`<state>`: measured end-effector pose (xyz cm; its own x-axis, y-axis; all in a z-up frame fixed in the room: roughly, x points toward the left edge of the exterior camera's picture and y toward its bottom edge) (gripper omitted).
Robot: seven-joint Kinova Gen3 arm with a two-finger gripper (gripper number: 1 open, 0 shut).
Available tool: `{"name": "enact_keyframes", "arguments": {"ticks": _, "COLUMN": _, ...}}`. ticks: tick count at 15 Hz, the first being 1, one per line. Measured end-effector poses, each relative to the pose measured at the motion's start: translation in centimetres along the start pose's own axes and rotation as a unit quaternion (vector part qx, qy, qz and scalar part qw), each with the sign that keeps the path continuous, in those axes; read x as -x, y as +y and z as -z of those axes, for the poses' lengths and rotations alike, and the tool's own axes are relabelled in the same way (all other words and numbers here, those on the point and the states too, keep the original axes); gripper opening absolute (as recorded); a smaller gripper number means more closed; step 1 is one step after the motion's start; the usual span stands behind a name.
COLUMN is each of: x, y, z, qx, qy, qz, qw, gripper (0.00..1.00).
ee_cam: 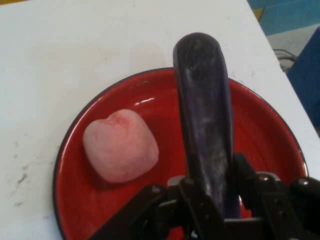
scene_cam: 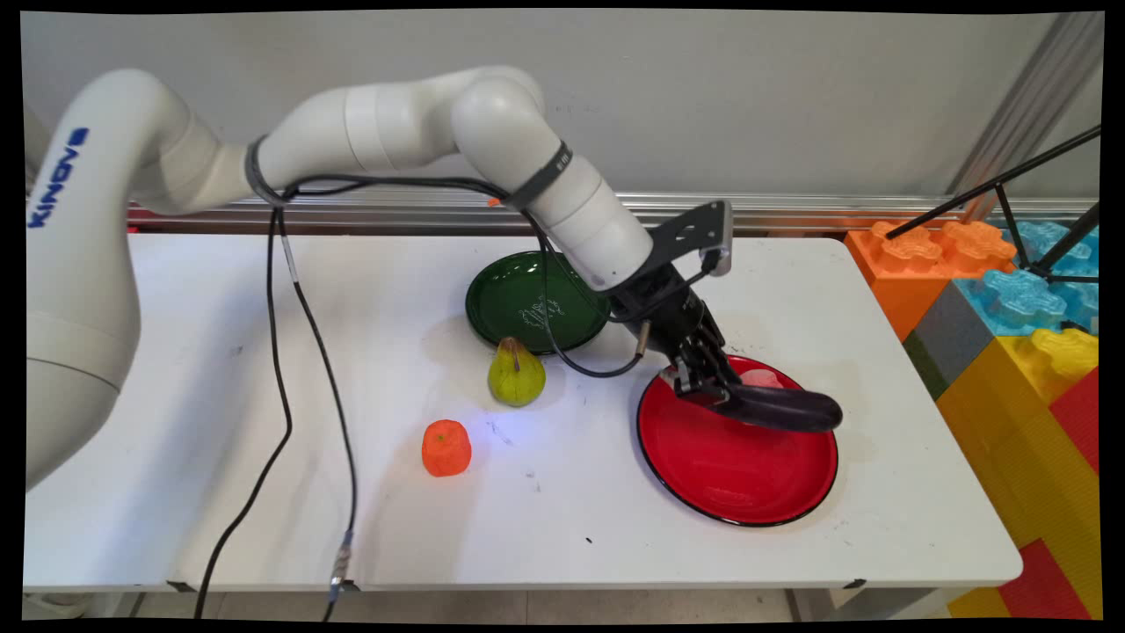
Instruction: Place the picked object on the table
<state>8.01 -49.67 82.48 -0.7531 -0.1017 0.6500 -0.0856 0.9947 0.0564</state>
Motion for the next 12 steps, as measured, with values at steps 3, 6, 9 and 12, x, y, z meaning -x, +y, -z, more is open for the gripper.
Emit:
{"name": "enact_keyframes", "arguments": {"ticks": 3, "x": -0.4, "y": 0.9, "z": 1.7, "qx": -0.015, "qy": -0.009, "qz": 0.002, "qw": 0.9998, "gripper": 0.00}}
{"name": "enact_keyframes", "arguments": {"ticks": 6, "x": -0.7, "y": 2.4, "z": 3.8, "qx": -0.026, "qy": -0.015, "qz": 0.003, "qw": 0.9995, "gripper": 0.00}}
{"name": "enact_keyframes", "arguments": {"ticks": 9, "x": -0.3, "y": 4.1, "z": 5.6, "qx": -0.032, "qy": -0.020, "qz": -0.002, "qw": 0.9993, "gripper": 0.00}}
{"name": "enact_keyframes", "arguments": {"ticks": 12, "x": 0.5, "y": 5.4, "z": 7.0, "qx": -0.040, "qy": -0.026, "qz": -0.008, "qw": 0.9988, "gripper": 0.00}}
